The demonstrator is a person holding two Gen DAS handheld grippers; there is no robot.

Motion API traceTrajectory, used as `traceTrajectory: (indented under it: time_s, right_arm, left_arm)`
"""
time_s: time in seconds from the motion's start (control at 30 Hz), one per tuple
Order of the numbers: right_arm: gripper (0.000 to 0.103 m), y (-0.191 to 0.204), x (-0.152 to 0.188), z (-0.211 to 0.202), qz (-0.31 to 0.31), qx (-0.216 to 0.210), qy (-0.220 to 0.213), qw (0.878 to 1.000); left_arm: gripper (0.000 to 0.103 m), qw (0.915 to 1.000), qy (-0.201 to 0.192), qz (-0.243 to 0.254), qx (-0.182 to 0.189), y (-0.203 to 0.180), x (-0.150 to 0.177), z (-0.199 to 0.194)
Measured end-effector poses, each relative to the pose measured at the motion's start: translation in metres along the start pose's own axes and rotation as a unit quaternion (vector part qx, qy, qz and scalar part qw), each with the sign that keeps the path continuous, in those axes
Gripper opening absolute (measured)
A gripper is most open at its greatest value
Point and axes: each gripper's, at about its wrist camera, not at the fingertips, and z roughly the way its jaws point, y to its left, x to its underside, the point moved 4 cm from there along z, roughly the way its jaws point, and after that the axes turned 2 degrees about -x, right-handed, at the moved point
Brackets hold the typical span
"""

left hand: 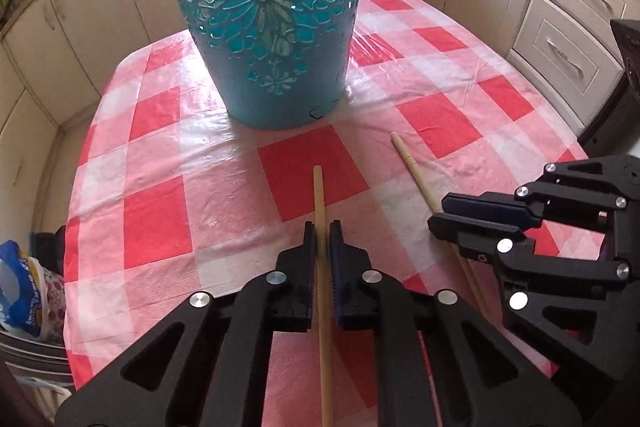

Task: Organize utensils
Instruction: 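Lower the right tool onto a chopstick and grasp it while the left tool grasps another, then lift the chopstick into the teal bin and open the left tool while the right tool lifts its chopstick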

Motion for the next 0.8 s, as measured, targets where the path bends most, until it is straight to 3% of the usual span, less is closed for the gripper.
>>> traceTrajectory:
  time_s: [0.07,0.1,0.13,0.27,0.37,0.5,0.57,0.8]
  right_arm:
    - [0.012,0.005,-0.001,0.001,-0.025,0.011,0.006,1.000]
    - [0.012,0.006,-0.001,0.002,-0.028,0.013,0.007,0.999]
    - [0.011,0.006,-0.001,0.002,-0.027,0.012,0.006,1.000]
    - [0.006,-0.011,0.003,-0.006,0.047,-0.038,-0.029,0.998]
    - [0.006,-0.026,0.005,-0.014,0.097,-0.063,-0.074,0.991]
    - [0.006,-0.039,0.005,-0.015,0.132,-0.069,-0.096,0.984]
    - [0.006,-0.043,0.004,-0.016,0.139,-0.071,-0.101,0.983]
    - [0.006,-0.056,0.005,-0.020,0.171,-0.096,-0.116,0.974]
  left_arm:
    - [0.019,0.9996,0.004,0.023,-0.015,-0.001,-0.002,0.000]
    - [0.006,0.9996,0.010,0.026,-0.002,-0.001,-0.004,0.000]
    - [0.005,0.9996,0.014,0.020,0.013,0.000,-0.005,-0.001]
    - [0.004,0.9976,-0.055,-0.035,0.023,0.027,-0.009,-0.034]
    - [0.004,0.9879,-0.134,-0.071,0.035,0.052,-0.020,-0.073]
    - [0.004,0.9636,-0.248,-0.095,0.033,0.079,-0.052,-0.133]
    - [0.004,0.9475,-0.300,-0.104,0.037,0.087,-0.073,-0.157]
    - [0.004,0.8992,-0.417,-0.126,0.039,0.094,-0.143,-0.183]
